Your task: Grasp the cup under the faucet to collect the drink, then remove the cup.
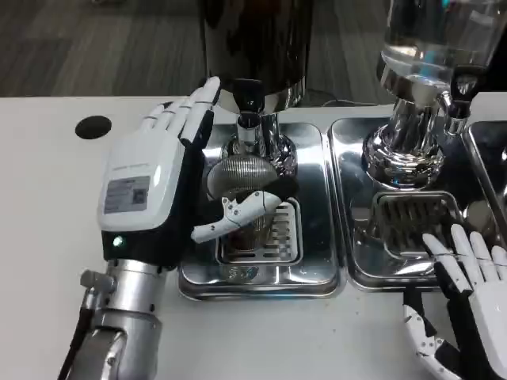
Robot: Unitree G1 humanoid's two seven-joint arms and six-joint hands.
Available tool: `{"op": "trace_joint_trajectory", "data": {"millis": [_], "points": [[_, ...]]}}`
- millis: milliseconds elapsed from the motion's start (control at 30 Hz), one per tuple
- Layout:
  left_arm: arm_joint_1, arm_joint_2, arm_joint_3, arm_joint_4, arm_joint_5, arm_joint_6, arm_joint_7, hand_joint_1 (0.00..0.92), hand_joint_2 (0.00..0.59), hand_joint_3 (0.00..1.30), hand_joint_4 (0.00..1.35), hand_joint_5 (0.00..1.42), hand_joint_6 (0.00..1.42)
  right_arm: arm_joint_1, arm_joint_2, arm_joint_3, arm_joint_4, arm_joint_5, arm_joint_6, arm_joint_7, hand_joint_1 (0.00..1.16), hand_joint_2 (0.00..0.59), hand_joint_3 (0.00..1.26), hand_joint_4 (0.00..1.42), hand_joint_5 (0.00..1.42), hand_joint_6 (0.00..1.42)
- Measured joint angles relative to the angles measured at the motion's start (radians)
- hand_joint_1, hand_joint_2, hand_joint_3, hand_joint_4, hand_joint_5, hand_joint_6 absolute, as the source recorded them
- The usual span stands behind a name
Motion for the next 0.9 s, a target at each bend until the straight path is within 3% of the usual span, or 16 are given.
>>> {"op": "trace_joint_trajectory", "data": {"millis": [300, 500, 667, 900], "points": [[0.100, 0.015, 0.069, -0.081, -0.006, -0.013, 0.009, 0.000, 0.017, 0.10, 0.00, 0.14, 0.12, 0.004, 0.000, 0.000, -0.002, 0.000, -0.004, -0.001, 0.19, 0.481, 0.16, 0.00, 0.00, 0.00], [0.229, 0.038, 0.128, -0.116, -0.012, -0.060, 0.045, 0.000, 0.018, 0.10, 0.00, 0.13, 0.10, -0.001, -0.001, 0.002, -0.009, 0.000, -0.005, 0.002, 0.20, 0.477, 0.16, 0.00, 0.00, 0.00], [0.340, 0.049, 0.162, -0.095, -0.022, -0.104, 0.092, 0.000, 0.019, 0.08, 0.00, 0.12, 0.10, -0.012, 0.000, 0.005, -0.010, 0.002, -0.007, 0.019, 0.30, 0.481, 0.16, 0.00, 0.00, 0.00], [0.395, 0.052, 0.171, 0.029, -0.021, -0.122, 0.129, 0.000, 0.017, 0.06, 0.00, 0.10, 0.07, -0.048, 0.017, 0.010, -0.043, 0.035, -0.009, 0.099, 0.32, 0.397, 0.11, 0.00, 0.00, 0.00]]}}
